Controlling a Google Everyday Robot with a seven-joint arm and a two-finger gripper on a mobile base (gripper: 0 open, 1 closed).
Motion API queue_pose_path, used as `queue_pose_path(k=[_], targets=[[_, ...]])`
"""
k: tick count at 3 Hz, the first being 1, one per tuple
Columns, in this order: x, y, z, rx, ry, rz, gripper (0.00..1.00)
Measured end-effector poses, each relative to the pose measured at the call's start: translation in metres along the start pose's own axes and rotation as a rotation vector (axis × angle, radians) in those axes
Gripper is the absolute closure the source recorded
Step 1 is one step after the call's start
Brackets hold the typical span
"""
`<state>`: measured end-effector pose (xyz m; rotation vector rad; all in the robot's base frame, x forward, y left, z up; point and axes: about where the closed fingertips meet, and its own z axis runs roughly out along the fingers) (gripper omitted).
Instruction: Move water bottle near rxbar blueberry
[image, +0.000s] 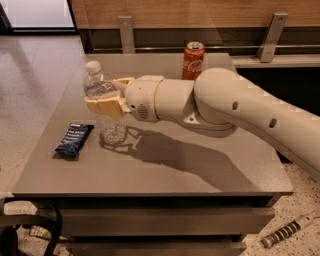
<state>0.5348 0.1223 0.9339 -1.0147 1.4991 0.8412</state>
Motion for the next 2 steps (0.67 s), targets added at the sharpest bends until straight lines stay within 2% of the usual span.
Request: queue_pose_path(k=[2], targets=[[0.0096,0.0063,-0.0019,0.027,-0.039,0.039,1.00]])
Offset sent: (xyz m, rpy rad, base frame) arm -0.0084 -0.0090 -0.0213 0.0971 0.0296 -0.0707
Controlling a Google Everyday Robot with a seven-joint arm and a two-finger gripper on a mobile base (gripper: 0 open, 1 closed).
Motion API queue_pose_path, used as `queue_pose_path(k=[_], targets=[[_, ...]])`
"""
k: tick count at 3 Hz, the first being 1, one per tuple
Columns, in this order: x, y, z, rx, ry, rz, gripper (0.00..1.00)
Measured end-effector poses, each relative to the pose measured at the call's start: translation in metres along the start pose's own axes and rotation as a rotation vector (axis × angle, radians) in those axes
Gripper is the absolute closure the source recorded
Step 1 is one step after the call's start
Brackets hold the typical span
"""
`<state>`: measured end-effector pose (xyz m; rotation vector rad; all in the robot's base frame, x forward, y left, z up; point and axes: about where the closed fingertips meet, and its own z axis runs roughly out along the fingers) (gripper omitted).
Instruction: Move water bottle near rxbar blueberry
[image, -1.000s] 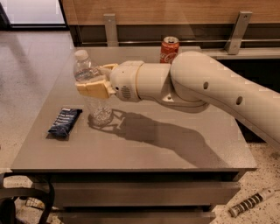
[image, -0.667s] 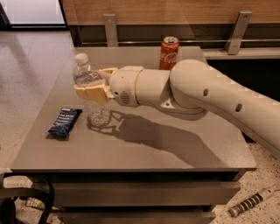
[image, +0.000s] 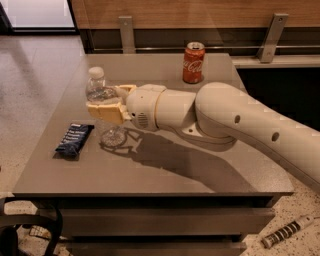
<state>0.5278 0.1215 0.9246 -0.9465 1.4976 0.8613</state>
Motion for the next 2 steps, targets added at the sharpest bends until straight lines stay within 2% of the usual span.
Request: queue_pose_path(k=[2], targets=[[0.0128,-0.0003,-0.0022,0.017,-0.054,0.024,1.00]])
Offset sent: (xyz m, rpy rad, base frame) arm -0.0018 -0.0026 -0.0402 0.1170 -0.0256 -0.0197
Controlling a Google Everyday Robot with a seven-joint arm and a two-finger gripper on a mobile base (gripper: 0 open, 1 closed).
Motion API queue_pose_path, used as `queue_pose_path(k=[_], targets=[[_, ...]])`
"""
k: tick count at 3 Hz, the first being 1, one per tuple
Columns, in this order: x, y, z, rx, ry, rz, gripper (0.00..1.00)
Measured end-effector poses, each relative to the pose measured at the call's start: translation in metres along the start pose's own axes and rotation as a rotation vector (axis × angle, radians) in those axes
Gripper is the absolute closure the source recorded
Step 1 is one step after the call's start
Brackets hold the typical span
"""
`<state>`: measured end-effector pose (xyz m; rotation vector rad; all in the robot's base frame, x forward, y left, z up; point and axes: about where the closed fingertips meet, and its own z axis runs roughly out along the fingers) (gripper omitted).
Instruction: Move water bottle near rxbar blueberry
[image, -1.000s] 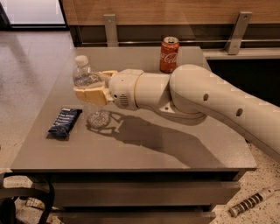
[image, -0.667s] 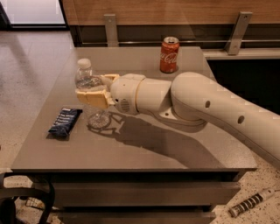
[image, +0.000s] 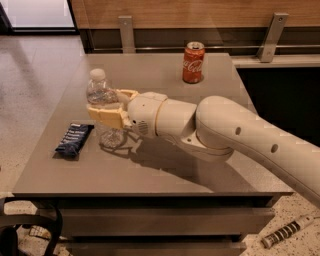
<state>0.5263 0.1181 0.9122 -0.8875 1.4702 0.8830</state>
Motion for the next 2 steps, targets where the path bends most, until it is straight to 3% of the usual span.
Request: queue_pose_path(k=[1,2], targets=[[-0.0008,0.0001,0.0000,0.000,0.000,0.000,0.83],[-0.0011,0.0002,0.0000,0.000,0.000,0.000,0.59]])
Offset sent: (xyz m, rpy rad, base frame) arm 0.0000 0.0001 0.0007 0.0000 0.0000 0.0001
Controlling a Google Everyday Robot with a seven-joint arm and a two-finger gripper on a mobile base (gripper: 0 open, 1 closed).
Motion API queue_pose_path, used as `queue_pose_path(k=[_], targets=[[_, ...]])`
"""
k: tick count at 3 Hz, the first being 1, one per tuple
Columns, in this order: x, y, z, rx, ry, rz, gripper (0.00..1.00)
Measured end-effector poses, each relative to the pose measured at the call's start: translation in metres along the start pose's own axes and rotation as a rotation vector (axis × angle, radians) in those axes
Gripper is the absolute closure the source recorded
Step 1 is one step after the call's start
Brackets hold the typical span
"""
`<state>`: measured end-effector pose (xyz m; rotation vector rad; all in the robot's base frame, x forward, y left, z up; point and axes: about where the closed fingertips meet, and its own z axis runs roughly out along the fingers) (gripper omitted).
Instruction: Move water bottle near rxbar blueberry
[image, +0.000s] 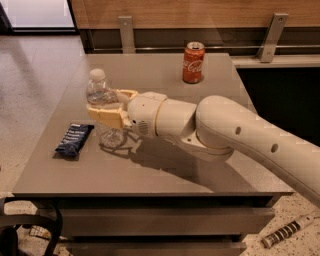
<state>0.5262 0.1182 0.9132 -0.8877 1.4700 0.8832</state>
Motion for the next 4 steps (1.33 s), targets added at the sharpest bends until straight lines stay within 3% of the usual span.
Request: queue_pose_path(k=[2,3,4], targets=[[-0.0002,0.0001,0.0001,0.000,0.000,0.000,0.13],[-0.0008,0.0017,0.0012,-0.003,0.000,-0.001,0.00],[-0.0008,0.0017,0.0013,-0.003,0.000,-0.002,0.00]])
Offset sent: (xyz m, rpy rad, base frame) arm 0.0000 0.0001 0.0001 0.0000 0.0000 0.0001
